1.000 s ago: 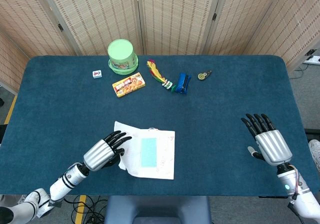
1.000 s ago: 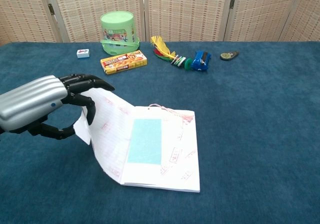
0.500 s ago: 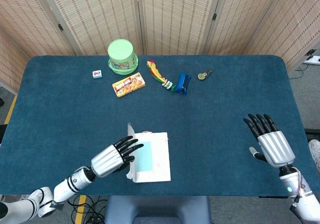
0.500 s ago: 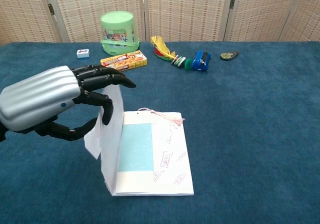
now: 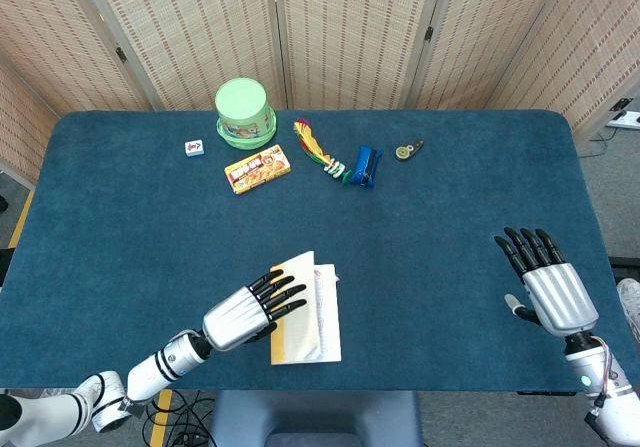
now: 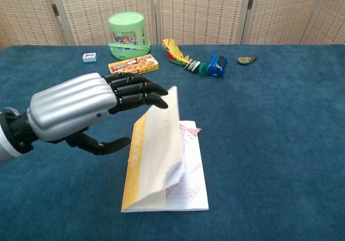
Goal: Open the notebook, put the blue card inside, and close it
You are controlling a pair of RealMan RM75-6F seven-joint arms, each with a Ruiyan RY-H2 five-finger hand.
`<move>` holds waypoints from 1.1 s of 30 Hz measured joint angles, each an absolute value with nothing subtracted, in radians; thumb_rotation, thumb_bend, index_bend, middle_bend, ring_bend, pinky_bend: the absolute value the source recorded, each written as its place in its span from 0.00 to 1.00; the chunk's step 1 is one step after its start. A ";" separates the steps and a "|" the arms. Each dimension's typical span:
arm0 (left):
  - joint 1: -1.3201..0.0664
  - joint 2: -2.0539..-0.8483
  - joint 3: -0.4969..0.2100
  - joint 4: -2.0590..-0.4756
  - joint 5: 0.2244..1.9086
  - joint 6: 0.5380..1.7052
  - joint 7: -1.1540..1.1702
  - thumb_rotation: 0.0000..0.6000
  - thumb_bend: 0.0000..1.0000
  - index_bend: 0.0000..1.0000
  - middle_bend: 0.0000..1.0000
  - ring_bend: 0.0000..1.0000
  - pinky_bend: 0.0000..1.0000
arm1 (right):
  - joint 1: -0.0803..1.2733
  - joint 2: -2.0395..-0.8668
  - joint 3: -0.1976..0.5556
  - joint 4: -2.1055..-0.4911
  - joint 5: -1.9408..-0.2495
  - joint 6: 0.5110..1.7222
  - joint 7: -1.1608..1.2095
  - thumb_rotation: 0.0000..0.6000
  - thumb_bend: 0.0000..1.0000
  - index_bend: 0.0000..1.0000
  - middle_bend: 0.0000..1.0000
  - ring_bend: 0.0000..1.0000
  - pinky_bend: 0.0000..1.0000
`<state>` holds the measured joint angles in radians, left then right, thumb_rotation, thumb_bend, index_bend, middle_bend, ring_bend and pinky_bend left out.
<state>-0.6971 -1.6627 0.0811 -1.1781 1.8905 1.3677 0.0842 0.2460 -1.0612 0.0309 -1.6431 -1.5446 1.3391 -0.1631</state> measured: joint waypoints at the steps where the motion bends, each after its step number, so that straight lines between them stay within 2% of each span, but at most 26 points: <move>1: -0.697 -1.670 0.077 -1.181 1.882 1.358 0.087 1.00 0.36 0.13 0.11 0.14 0.17 | 0.246 -1.061 0.031 -1.643 -1.545 1.339 -0.162 1.00 0.20 0.01 0.03 0.00 0.00; 11: -0.669 -1.650 0.042 -1.251 1.812 1.365 0.067 1.00 0.34 0.10 0.10 0.14 0.17 | 0.243 -1.055 0.030 -1.645 -1.541 1.332 -0.162 1.00 0.20 0.01 0.03 0.00 0.00; 20: -0.570 -1.507 0.017 -1.369 1.655 1.385 0.057 1.00 0.34 0.10 0.09 0.14 0.17 | 0.231 -1.042 0.022 -1.636 -1.549 1.340 -0.113 1.00 0.30 0.01 0.04 0.00 0.00; 33: -0.345 -1.325 0.001 -1.489 1.417 1.450 0.017 1.00 0.34 0.10 0.09 0.14 0.17 | 0.175 -1.045 -0.015 -1.577 -1.608 1.413 -0.018 1.00 0.30 0.01 0.05 0.00 0.00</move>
<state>-0.3455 -1.3245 0.0012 -1.4890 1.4171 1.4502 0.0166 0.1754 -1.0448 -0.0154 -1.5771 -1.6081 1.4125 -0.0176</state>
